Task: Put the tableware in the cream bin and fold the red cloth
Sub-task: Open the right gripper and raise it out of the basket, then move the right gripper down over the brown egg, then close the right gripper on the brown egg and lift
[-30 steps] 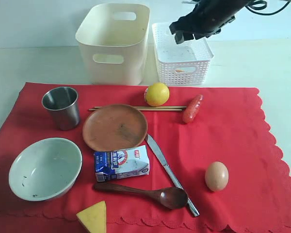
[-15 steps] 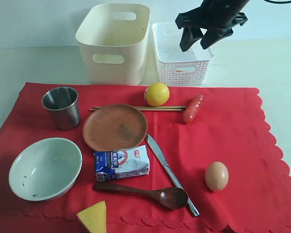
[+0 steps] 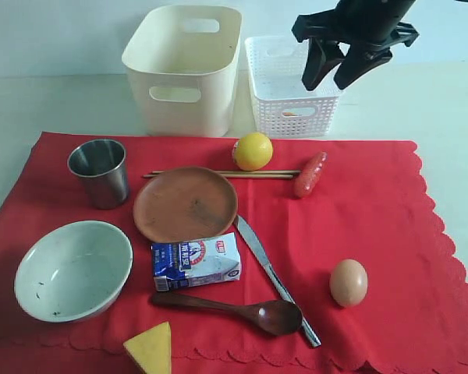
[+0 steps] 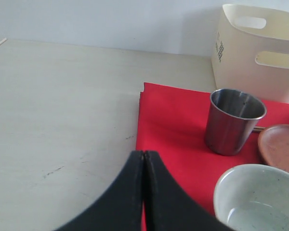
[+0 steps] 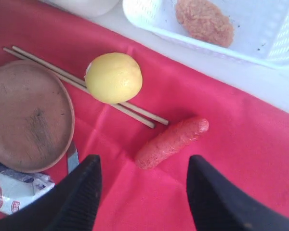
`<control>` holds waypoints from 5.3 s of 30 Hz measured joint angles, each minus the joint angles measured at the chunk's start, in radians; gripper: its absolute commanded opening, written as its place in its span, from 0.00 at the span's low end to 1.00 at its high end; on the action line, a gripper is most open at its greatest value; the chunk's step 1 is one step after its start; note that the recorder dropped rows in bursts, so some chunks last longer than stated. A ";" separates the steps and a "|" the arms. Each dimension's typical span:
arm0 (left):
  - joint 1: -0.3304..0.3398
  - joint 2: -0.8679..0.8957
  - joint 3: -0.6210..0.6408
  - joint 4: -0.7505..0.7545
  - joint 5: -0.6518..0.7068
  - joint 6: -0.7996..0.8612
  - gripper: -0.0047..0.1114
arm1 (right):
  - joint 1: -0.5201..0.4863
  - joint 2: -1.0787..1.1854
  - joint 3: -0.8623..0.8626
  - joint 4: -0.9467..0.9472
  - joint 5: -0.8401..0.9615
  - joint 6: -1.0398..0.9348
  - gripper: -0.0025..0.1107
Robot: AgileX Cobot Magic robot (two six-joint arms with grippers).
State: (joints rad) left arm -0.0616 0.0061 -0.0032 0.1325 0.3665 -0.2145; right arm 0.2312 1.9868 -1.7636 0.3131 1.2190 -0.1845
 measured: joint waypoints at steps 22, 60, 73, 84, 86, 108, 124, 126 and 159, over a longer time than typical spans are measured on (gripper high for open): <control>0.000 0.000 0.000 0.000 0.000 0.000 0.04 | 0.000 -0.494 0.644 -0.009 -0.090 -0.032 0.48; 0.000 0.000 0.000 0.000 0.000 0.000 0.04 | 0.000 -0.771 0.854 0.146 -0.343 -0.054 0.48; 0.000 0.000 0.000 0.000 0.000 0.000 0.04 | 0.219 -0.657 0.859 -0.093 -0.274 0.139 0.48; 0.000 0.000 0.000 0.000 0.000 0.000 0.04 | 0.300 -0.599 0.939 -0.181 -0.320 0.278 0.48; 0.000 0.000 0.000 0.000 0.000 0.000 0.04 | 0.300 -0.578 0.944 -0.206 -0.321 0.299 0.48; 0.000 0.000 0.000 0.000 0.000 0.000 0.04 | 0.300 -0.401 0.948 -0.212 -0.371 0.314 0.61; 0.000 0.000 0.000 0.000 0.000 0.000 0.04 | 0.300 -0.289 0.948 -0.122 -0.458 0.256 0.61; 0.000 0.000 0.000 0.000 0.000 0.000 0.04 | 0.300 -0.272 0.948 -0.122 -0.459 0.256 0.61; 0.000 0.000 0.000 0.000 0.000 0.000 0.04 | 0.300 -0.206 0.948 -0.147 -0.458 0.256 0.18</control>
State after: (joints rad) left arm -0.0616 0.0061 -0.0032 0.1325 0.3665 -0.2145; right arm 0.5307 1.7812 -0.8154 0.1660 0.7607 0.0714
